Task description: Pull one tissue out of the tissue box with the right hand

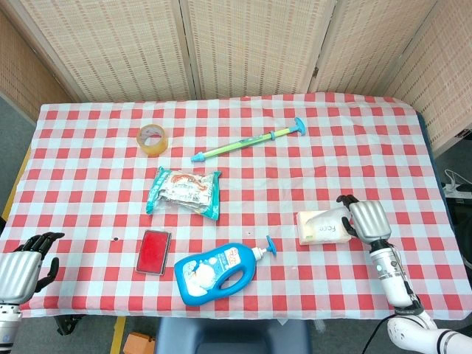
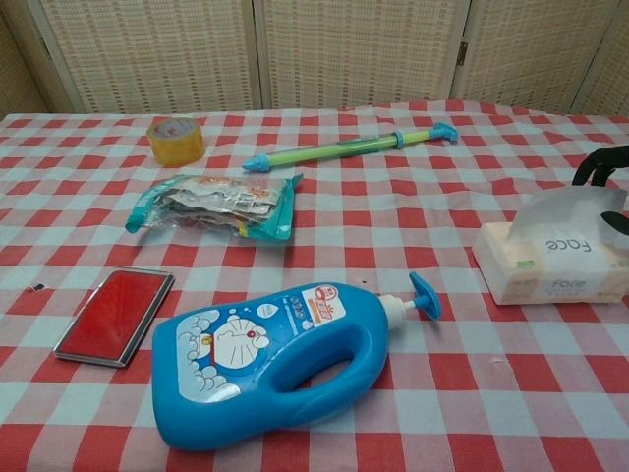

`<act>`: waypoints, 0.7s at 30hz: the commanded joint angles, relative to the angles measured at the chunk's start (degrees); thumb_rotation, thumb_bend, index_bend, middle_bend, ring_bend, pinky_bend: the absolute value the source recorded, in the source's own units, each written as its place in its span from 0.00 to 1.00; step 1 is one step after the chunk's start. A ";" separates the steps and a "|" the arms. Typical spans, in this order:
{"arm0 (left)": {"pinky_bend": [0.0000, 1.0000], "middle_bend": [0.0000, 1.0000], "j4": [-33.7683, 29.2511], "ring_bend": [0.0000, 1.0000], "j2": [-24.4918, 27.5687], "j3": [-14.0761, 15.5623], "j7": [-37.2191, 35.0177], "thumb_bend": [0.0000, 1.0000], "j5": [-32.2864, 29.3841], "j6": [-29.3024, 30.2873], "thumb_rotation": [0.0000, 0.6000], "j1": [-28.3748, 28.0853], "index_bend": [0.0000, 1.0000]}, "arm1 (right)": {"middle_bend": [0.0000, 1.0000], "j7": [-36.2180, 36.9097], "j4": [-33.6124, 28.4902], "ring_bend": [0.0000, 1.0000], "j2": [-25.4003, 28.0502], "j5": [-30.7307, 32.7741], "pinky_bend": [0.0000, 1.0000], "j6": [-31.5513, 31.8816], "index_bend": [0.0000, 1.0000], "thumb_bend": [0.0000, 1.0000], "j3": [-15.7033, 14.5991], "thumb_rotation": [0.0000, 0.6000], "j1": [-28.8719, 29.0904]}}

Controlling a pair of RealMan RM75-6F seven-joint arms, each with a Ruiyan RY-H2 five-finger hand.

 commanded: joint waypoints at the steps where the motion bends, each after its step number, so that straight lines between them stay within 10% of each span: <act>1: 0.47 0.26 0.07 0.24 0.06 -0.03 -0.30 0.56 0.04 0.17 1.00 0.07 0.25 | 0.44 0.72 0.90 0.70 -1.02 -0.92 0.76 0.44 0.43 0.37 -0.30 1.00 0.51; 11: 0.47 0.26 0.34 0.24 0.01 -0.11 -0.78 0.56 -0.13 -0.01 1.00 0.00 0.26 | 0.50 3.40 1.63 0.73 -1.59 -3.83 0.80 3.53 0.83 0.42 -1.10 1.00 0.60; 16: 0.47 0.26 0.33 0.24 -0.07 -0.10 -0.55 0.56 -0.06 -0.01 1.00 -0.04 0.26 | 0.50 4.69 1.71 0.73 -0.77 -4.66 0.81 5.10 0.87 0.68 -1.13 1.00 0.30; 21: 0.47 0.26 0.35 0.24 -0.11 -0.09 -0.51 0.56 -0.20 -0.12 1.00 -0.03 0.26 | 0.50 7.19 -2.16 0.73 1.82 -5.34 0.80 9.06 0.88 0.69 0.64 1.00 -0.51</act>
